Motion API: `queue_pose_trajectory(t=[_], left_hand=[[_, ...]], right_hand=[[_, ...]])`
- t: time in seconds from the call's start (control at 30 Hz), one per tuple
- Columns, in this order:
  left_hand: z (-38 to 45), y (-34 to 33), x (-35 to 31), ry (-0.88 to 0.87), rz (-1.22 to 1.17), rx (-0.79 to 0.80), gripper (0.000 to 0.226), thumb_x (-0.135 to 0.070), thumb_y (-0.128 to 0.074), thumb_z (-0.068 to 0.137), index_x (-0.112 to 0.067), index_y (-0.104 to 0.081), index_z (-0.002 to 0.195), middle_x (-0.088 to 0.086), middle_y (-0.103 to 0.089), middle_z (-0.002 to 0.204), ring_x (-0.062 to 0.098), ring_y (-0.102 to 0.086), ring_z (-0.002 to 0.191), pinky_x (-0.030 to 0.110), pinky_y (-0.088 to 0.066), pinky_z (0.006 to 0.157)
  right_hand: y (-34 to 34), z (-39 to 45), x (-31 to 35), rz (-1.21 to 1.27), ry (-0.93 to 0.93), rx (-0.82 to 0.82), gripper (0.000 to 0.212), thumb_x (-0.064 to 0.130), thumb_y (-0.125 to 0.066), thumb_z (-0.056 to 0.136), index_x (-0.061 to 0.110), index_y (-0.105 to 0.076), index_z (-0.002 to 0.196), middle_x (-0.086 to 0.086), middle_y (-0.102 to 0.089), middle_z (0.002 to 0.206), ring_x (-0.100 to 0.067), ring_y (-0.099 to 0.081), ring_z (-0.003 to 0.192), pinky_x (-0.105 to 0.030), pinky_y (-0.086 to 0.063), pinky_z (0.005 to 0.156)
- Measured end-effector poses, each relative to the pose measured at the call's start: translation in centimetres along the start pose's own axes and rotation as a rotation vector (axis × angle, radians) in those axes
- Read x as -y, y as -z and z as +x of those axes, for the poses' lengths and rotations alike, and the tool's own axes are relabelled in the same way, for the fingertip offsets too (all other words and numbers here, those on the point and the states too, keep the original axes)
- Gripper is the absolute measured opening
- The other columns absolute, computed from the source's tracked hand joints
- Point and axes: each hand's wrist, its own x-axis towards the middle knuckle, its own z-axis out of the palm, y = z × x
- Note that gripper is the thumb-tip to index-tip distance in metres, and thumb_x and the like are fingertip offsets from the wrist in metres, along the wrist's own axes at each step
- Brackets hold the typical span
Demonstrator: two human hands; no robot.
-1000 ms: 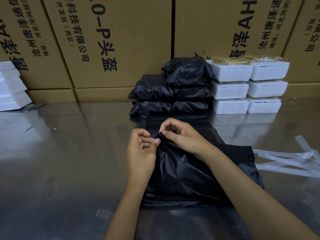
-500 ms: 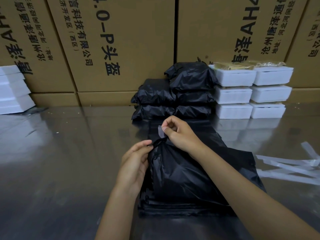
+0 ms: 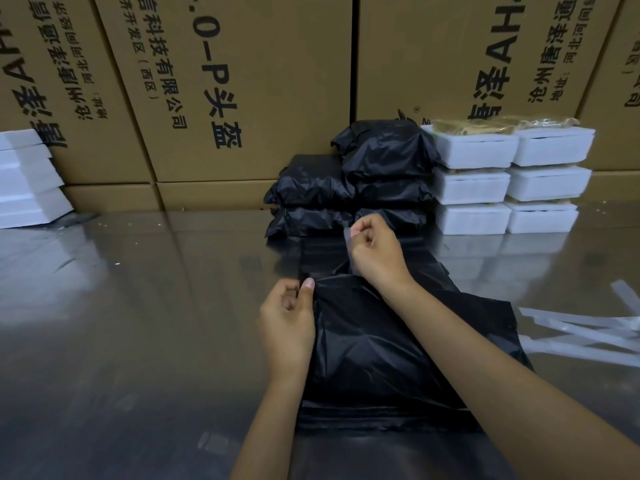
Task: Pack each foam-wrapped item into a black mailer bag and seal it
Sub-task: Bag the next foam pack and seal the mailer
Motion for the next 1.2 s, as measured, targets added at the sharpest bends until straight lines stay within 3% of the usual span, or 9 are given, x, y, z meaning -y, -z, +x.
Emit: queue_pose_trajectory(t=[0.37, 0.5, 0.57, 0.67, 0.8, 0.9, 1.0, 1.1, 1.2], left_hand=[[-1.6, -1.3, 0.4, 0.015, 0.725, 0.270, 0.027, -0.035, -0.059, 0.098, -0.020, -0.060, 0.076, 0.002, -0.064, 0.080, 0.028, -0.065, 0.087, 0.032, -0.043, 0.065], [-2.1, -1.2, 0.1, -0.044, 0.797, 0.340, 0.042, -0.037, -0.060, 0.097, -0.020, -0.047, 0.133, 0.009, -0.064, 0.112, 0.033, -0.063, 0.103, 0.035, -0.042, 0.071], [-1.9, -0.8, 0.1, -0.015, 0.717, 0.322, 0.052, -0.034, -0.067, 0.093, -0.019, -0.037, 0.134, 0.011, -0.064, 0.111, 0.034, -0.063, 0.101, 0.035, -0.042, 0.072], [-1.7, -0.3, -0.5, -0.123, 0.499, 0.242, 0.024, -0.020, -0.069, 0.092, -0.018, -0.056, 0.112, 0.001, -0.061, 0.085, 0.017, -0.059, 0.078, 0.035, -0.049, 0.070], [-2.7, -0.7, -2.4, -0.404, 0.251, 0.325, 0.013, -0.017, -0.063, 0.096, -0.028, -0.070, 0.097, -0.016, -0.062, 0.099, -0.003, -0.059, 0.089, 0.009, -0.045, 0.075], [-2.8, -2.6, -3.8, -0.497, 0.401, 0.559, 0.021, -0.033, -0.057, 0.099, -0.028, -0.070, 0.115, -0.021, -0.056, 0.127, -0.004, -0.047, 0.121, 0.018, -0.034, 0.105], [-2.0, -5.4, -6.1, -0.551, 0.554, 0.788, 0.033, -0.040, -0.053, 0.101, -0.025, -0.066, 0.127, -0.014, -0.051, 0.139, 0.006, -0.040, 0.134, 0.020, -0.027, 0.109], [-1.6, -8.3, -8.3, -0.436, 0.523, 1.033, 0.030, -0.045, -0.055, 0.098, -0.025, -0.072, 0.113, -0.021, -0.057, 0.125, 0.002, -0.050, 0.122, 0.009, -0.032, 0.089], [-0.8, -10.3, -9.4, -0.375, 0.592, 1.152, 0.031, -0.052, -0.064, 0.091, -0.023, -0.074, 0.095, -0.014, -0.062, 0.122, 0.004, -0.055, 0.116, 0.022, -0.042, 0.095]], right_hand=[[5.5, 1.4, -0.5, -0.022, -0.123, -0.271, 0.012, 0.013, -0.040, 0.100, 0.016, -0.050, 0.095, -0.005, -0.061, 0.082, -0.013, -0.051, 0.061, -0.026, -0.038, 0.052], [9.4, 1.7, -0.5, 0.283, -0.350, -0.232, 0.018, -0.001, -0.034, 0.098, 0.009, -0.049, 0.094, -0.018, -0.072, 0.087, -0.013, -0.054, 0.037, -0.023, -0.041, 0.036], [11.7, 1.4, -0.6, 0.486, -0.437, -0.187, 0.020, -0.009, -0.037, 0.094, -0.003, -0.055, 0.101, -0.021, -0.072, 0.095, -0.015, -0.068, 0.047, -0.023, -0.053, 0.043], [14.8, 1.0, -1.6, 0.662, -0.435, -0.165, 0.021, -0.011, -0.031, 0.096, -0.005, -0.051, 0.098, -0.025, -0.069, 0.107, -0.027, -0.077, 0.077, -0.029, -0.062, 0.070], [17.0, 0.4, -3.5, 0.443, -0.328, -0.215, 0.016, -0.002, -0.036, 0.100, 0.007, -0.049, 0.097, -0.021, -0.070, 0.108, -0.027, -0.071, 0.101, -0.036, -0.056, 0.093], [17.7, -0.5, -5.4, 0.144, -0.228, -0.198, 0.014, 0.002, -0.045, 0.100, 0.013, -0.050, 0.093, -0.007, -0.073, 0.101, -0.019, -0.069, 0.103, -0.037, -0.049, 0.103], [17.7, -1.4, -6.8, -0.038, -0.131, -0.130, 0.018, 0.005, -0.042, 0.102, 0.017, -0.049, 0.090, 0.000, -0.071, 0.099, -0.015, -0.066, 0.103, -0.029, -0.047, 0.091], [17.8, -2.0, -7.4, -0.126, -0.049, -0.141, 0.022, 0.005, -0.044, 0.101, 0.023, -0.048, 0.087, 0.004, -0.070, 0.097, -0.010, -0.065, 0.100, -0.015, -0.043, 0.075], [18.1, -2.2, -7.8, -0.176, 0.018, -0.142, 0.019, 0.007, -0.045, 0.100, 0.022, -0.049, 0.090, 0.005, -0.070, 0.099, -0.009, -0.064, 0.098, -0.015, -0.043, 0.073]])
